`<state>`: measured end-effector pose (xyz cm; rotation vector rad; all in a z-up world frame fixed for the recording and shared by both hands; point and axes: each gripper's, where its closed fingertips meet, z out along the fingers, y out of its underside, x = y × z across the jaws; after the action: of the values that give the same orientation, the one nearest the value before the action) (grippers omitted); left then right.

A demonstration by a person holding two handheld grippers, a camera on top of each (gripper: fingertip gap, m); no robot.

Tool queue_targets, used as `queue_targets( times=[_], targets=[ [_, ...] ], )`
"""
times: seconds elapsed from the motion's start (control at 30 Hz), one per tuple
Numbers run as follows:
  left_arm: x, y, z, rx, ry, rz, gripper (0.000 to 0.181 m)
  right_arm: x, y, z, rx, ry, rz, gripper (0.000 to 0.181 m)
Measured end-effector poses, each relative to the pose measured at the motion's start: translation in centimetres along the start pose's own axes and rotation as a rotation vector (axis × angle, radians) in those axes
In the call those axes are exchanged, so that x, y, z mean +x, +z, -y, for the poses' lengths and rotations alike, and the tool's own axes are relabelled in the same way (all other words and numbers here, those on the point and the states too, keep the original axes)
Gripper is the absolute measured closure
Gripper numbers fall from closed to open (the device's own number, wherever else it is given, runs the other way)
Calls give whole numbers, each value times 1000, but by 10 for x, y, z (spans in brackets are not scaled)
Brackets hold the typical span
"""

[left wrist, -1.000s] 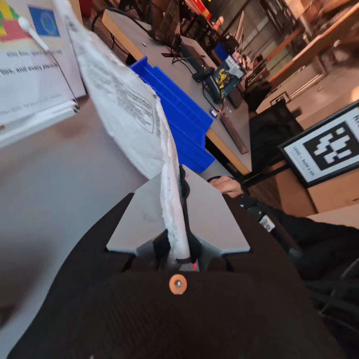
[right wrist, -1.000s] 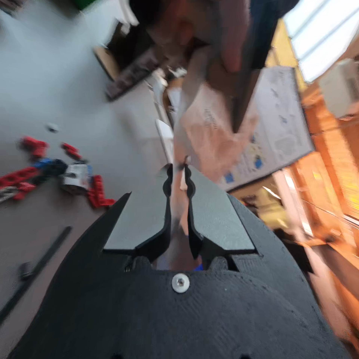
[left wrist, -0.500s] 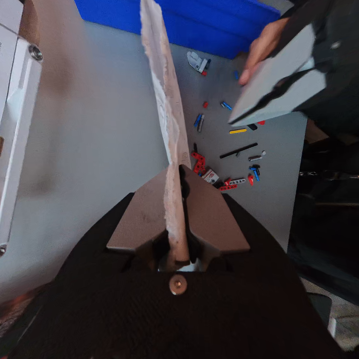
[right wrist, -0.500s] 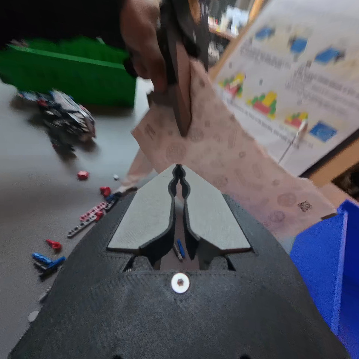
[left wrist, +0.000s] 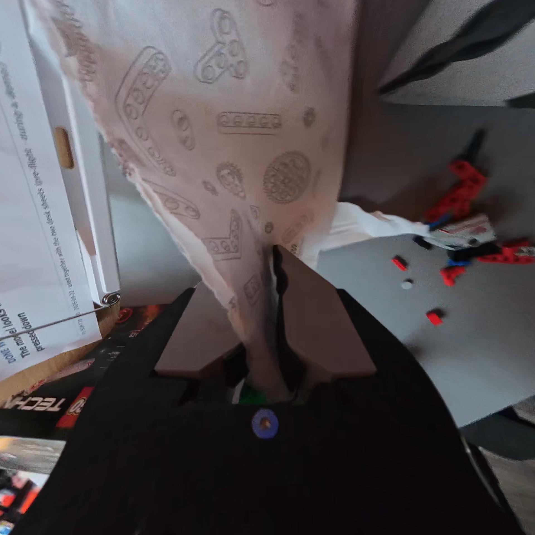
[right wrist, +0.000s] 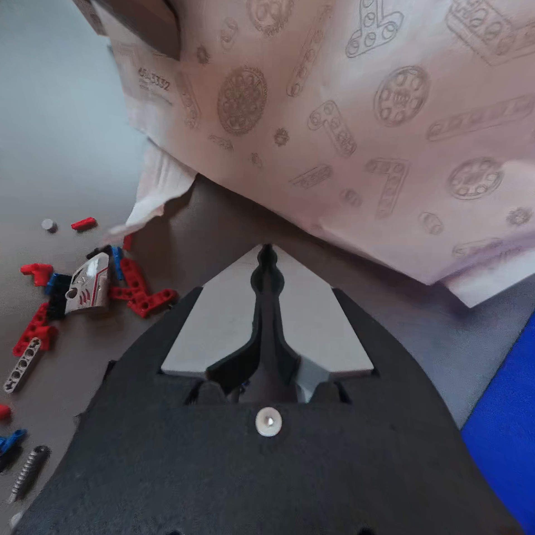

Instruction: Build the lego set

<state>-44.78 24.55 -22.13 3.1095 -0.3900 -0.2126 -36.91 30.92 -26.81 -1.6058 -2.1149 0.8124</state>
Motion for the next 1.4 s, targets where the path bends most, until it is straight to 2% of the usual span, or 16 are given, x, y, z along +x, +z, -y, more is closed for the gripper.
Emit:
queue_targets(
  times=[0.1,0.2,0.27,0.37,0.5,0.53,0.57,0.63,0.67,0.73,0.8,0.93,1.03,1.17,1.3,1.4],
  targets=[
    [8,-10,3,22,68,-8,180,-22,-14,3,-3,-68,73,181],
    [22,-7,-10,-33,105,-129,181,-46,-48,37,184,-136,130,181],
    [9,-4,-15,-75,107,-96,174,-39,-64,61,294,-162,68,181],
    [1,-2,-9,-71,54,-85,153,0,-37,56,172,-151,-73,181],
    [-7,-7,-13,-84,49,37,101,18,16,20,-24,-73,-57,181],
    [-21,-14,-20,-107,26,144,105,19,18,19,-8,-40,-53,181],
    [-34,-27,-24,-108,-6,257,124,19,19,19,5,-3,-44,181],
    [-39,-58,-17,-8,-75,393,141,19,18,20,36,36,-36,181],
    [-30,-73,-6,80,-97,412,146,19,18,20,46,51,-35,181],
    [19,-85,27,331,-100,274,181,19,18,20,48,98,-34,181],
    [55,-75,55,524,-158,148,181,15,18,21,35,136,-15,181],
    [56,4,52,436,-316,110,181,-1,20,24,32,218,98,181],
    [54,40,39,423,-417,78,181,-2,16,21,48,250,118,181],
    [52,41,19,508,-417,166,181,16,6,13,76,314,105,181],
    [45,41,-2,437,-345,330,181,53,-5,1,75,354,-29,181],
    [39,40,-11,413,-356,408,181,54,-7,-4,35,266,-132,181]
  ],
)
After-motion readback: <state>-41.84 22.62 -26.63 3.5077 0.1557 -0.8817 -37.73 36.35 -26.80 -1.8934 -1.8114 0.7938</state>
